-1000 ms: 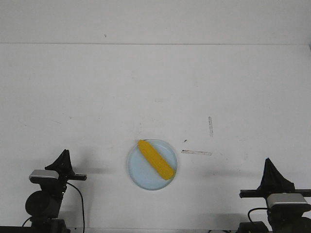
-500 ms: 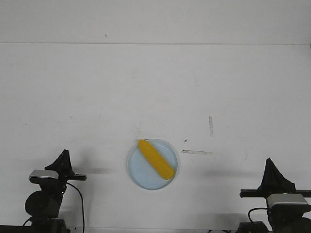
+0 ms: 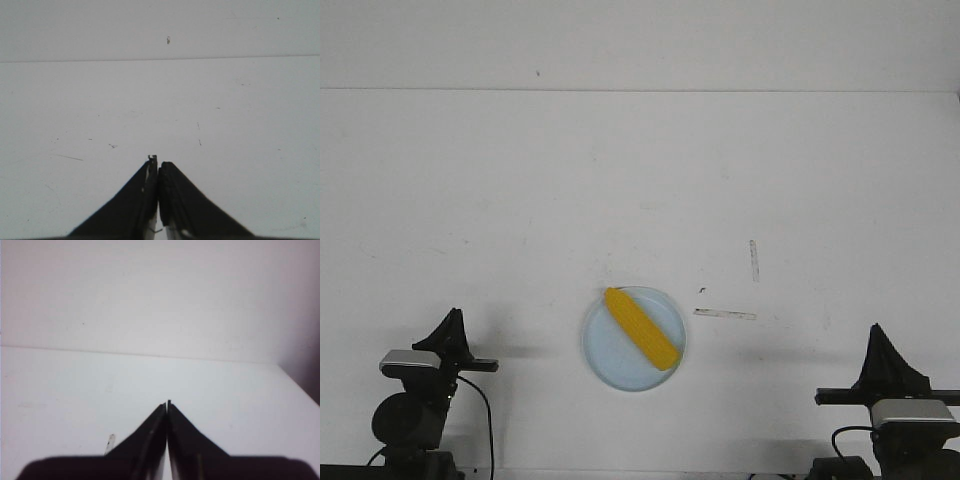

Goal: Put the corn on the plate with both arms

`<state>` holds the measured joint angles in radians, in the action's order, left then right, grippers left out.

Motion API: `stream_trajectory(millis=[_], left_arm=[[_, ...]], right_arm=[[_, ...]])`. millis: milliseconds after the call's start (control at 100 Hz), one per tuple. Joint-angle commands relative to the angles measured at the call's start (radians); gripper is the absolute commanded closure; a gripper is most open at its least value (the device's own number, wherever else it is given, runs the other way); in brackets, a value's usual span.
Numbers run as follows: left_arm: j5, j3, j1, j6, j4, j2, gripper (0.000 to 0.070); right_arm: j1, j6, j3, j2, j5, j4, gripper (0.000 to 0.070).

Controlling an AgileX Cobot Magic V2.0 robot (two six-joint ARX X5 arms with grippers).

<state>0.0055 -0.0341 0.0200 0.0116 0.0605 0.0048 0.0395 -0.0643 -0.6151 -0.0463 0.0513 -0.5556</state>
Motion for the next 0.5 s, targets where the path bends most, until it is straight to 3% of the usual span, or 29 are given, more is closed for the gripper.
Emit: stream_trajectory(millis=[0,230,490], left_arm=[[0.002,0.021,0.000,0.003,0.016,-0.002,0.0700],[0.002,0.021,0.000,0.003,0.016,-0.002,0.0700],[0.002,0.021,0.000,0.003,0.016,-0.002,0.0700]], right_arm=[[-0.017,-0.008,0.012,-0.013,-0.003,0.059,0.0691],[-0.083,-0.003,0.192,-0.005,-0.063,0.201,0.0691],[-0.086,0.011,0.472,0.045,-0.063,0.341,0.0691]])
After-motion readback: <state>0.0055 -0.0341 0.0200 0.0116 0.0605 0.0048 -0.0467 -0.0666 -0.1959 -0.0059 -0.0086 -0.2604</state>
